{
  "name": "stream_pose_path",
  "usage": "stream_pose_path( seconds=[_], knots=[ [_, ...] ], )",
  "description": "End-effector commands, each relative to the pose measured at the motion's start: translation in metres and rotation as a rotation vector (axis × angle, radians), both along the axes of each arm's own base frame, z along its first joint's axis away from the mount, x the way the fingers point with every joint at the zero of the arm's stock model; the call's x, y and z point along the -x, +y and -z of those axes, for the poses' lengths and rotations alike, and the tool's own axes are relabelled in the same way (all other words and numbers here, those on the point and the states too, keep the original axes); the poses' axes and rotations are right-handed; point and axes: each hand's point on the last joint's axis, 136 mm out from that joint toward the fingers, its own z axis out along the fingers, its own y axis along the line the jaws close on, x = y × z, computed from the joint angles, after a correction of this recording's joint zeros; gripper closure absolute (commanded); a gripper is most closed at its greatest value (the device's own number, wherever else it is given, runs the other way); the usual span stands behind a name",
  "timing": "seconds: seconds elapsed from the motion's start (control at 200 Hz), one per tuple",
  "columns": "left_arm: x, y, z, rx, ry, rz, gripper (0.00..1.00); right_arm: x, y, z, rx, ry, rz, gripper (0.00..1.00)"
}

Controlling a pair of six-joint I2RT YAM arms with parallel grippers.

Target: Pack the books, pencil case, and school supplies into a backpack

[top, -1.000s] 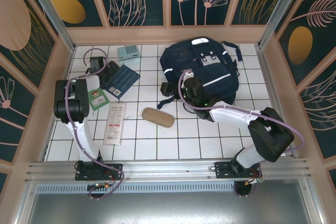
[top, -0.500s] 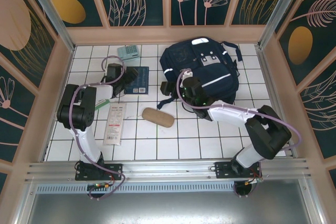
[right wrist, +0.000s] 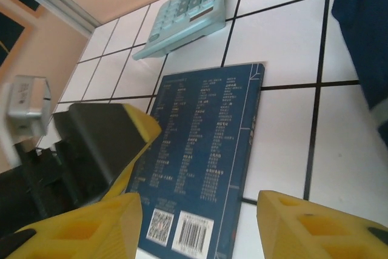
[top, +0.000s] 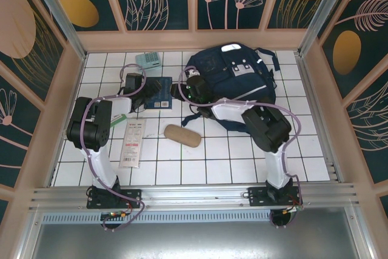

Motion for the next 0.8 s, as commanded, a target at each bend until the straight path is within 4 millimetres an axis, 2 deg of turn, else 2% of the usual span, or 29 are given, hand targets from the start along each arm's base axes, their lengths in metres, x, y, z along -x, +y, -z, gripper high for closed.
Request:
stream_pose_path(
  seconds=[0.0, 0.1, 0.185, 0.345, 0.365, 0.41, 0.621, 0.796],
  knots=[
    [0.006, -0.002, 0.010, -0.020, 0.029, 0.026, 0.11, -0.009, 0.014, 0.018, -0.011, 0.058, 0.016, 0.47],
    [0.007, -0.005, 0.009, -0.003, 0.024, 0.033, 0.11, -0.018, 0.020, 0.036, -0.007, 0.094, 0.036, 0.48],
    [0.008, -0.007, 0.009, 0.017, 0.022, 0.037, 0.11, -0.024, 0.024, 0.052, 0.008, 0.125, 0.060, 0.55],
    [0.007, -0.012, 0.006, 0.049, 0.006, 0.042, 0.11, -0.028, 0.031, 0.073, 0.013, 0.166, 0.071, 0.55],
    [0.014, -0.010, 0.014, 0.048, 0.028, 0.039, 0.11, -0.028, 0.032, 0.075, 0.014, 0.171, 0.071, 0.54],
    [0.015, -0.011, 0.015, 0.056, 0.029, 0.043, 0.11, -0.027, 0.034, 0.081, 0.018, 0.182, 0.068, 0.55],
    [0.020, -0.020, 0.017, 0.107, 0.023, 0.059, 0.12, -0.020, 0.054, 0.088, -0.016, 0.218, 0.004, 0.54],
    [0.022, -0.033, 0.018, 0.135, 0.028, 0.090, 0.14, -0.011, 0.071, 0.076, -0.142, 0.246, -0.085, 0.54]
  ],
)
